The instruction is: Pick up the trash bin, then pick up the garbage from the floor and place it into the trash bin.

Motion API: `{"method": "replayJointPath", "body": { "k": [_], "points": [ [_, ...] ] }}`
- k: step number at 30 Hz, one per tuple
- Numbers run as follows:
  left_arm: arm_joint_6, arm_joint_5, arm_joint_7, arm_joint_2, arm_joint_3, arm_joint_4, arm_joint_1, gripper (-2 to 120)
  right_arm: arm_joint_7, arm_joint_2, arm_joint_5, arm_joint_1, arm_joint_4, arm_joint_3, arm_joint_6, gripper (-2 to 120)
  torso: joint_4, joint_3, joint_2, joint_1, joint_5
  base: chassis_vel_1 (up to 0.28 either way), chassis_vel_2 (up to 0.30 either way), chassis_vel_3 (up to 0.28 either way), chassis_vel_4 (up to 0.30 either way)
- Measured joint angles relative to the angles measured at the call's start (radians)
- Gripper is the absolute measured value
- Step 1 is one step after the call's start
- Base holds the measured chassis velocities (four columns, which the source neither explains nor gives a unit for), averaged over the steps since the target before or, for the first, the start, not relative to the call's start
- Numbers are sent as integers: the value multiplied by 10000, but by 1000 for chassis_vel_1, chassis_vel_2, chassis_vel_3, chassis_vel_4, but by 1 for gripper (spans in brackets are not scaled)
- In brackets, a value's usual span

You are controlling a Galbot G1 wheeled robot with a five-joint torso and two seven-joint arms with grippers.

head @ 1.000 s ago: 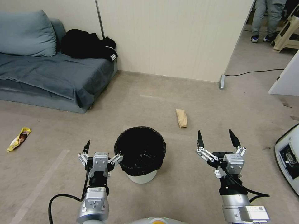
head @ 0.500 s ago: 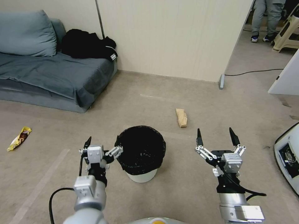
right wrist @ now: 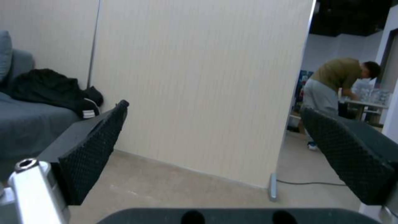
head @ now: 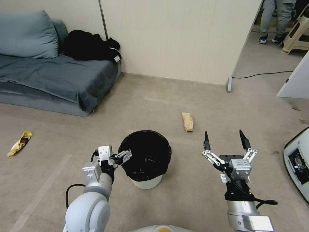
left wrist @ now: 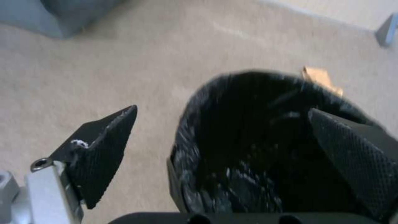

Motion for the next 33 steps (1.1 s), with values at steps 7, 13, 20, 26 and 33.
{"method": "replayJointPath", "body": {
  "k": [7,13,20,26,33],
  "points": [
    [248,-100,-103,84,63,639,-277,100,-95,7,-72,27,200,241,47,100,1,0,0,0,-1,0,0,0,0],
    [501,-32,-129,109,119,1250,-388,99,-244,8,221,236,129,337,-264,100,1,0,0,0,0,0,0,0,0],
    [565,15,-184,96,140,1663,-528,98,-345,5,208,289,12,291,-301,100,1,0,0,0,0,0,0,0,0],
    [622,12,-216,57,142,2057,-714,98,-435,4,207,314,-10,287,-314,100,1,1,0,0,0,0,0,0,0],
    [579,-16,-295,-20,157,2691,-1128,98,-501,3,218,373,-231,318,-298,100,1,0,0,0,2,0,0,0,0]
  ]
}}
